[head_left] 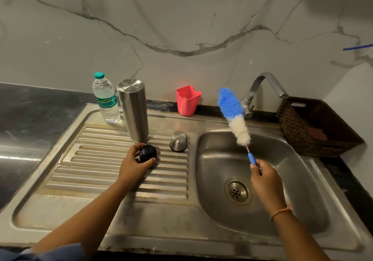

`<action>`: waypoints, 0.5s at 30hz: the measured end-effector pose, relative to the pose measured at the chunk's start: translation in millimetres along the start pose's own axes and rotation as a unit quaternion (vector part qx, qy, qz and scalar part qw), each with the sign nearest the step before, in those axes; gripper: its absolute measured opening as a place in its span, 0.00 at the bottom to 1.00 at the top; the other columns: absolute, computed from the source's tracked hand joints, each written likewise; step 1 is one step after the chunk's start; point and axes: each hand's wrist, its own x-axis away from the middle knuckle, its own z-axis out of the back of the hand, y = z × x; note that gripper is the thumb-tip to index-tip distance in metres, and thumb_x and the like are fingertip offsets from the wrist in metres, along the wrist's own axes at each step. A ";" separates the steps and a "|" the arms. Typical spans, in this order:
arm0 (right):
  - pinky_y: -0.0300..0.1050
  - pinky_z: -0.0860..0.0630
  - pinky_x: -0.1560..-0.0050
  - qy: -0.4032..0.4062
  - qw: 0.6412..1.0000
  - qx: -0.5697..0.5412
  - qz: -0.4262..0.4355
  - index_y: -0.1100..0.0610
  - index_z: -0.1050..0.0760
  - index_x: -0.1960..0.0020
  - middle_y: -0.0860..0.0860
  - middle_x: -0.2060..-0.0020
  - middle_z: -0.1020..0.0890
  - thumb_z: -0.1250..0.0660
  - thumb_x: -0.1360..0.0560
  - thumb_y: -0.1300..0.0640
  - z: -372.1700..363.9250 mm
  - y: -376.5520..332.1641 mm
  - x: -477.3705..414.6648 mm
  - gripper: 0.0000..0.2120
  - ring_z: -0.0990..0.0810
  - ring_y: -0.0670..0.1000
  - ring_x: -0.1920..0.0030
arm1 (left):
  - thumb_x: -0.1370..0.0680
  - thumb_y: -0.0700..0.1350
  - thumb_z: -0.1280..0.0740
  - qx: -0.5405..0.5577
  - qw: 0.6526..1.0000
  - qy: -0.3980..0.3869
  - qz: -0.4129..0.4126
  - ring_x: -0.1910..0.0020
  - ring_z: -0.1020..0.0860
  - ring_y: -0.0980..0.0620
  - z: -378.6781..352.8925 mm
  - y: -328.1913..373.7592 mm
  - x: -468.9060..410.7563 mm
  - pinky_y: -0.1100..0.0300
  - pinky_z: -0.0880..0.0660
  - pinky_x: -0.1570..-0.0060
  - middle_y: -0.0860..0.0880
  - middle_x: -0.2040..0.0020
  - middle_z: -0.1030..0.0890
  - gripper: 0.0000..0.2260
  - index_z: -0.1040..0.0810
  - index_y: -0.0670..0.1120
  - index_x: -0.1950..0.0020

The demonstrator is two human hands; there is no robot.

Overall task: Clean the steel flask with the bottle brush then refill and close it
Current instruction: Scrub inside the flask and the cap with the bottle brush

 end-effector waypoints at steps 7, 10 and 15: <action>0.44 0.34 0.66 0.008 1.000 0.023 -0.008 0.61 0.24 0.44 0.50 0.67 0.25 0.41 0.21 0.60 -5.6 3.3 0.6 0.10 0.27 0.52 0.66 | 0.33 0.46 0.23 -0.082 0.995 0.050 -0.017 0.36 0.32 0.45 0.0 -9.5 7.6 0.50 0.31 0.36 0.45 0.32 0.33 0.39 0.39 0.47 0.27; 0.45 0.32 0.65 0.018 0.999 0.047 0.006 0.60 0.24 0.45 0.52 0.67 0.23 0.40 0.22 0.60 -1.3 2.1 -3.9 0.09 0.25 0.56 0.65 | 0.29 0.44 0.26 -0.147 0.982 0.106 -0.052 0.30 0.38 0.44 -5.9 -8.9 27.2 0.48 0.39 0.32 0.42 0.29 0.35 0.35 0.39 0.45 0.26; 0.42 0.33 0.69 0.047 0.988 0.117 0.088 0.58 0.26 0.39 0.57 0.61 0.20 0.40 0.22 0.58 17.2 -16.9 -29.0 0.13 0.25 0.56 0.65 | 0.27 0.53 0.35 -0.285 0.934 0.104 -0.187 0.28 0.39 0.45 -13.5 0.6 32.8 0.42 0.42 0.30 0.45 0.30 0.31 0.27 0.33 0.45 0.30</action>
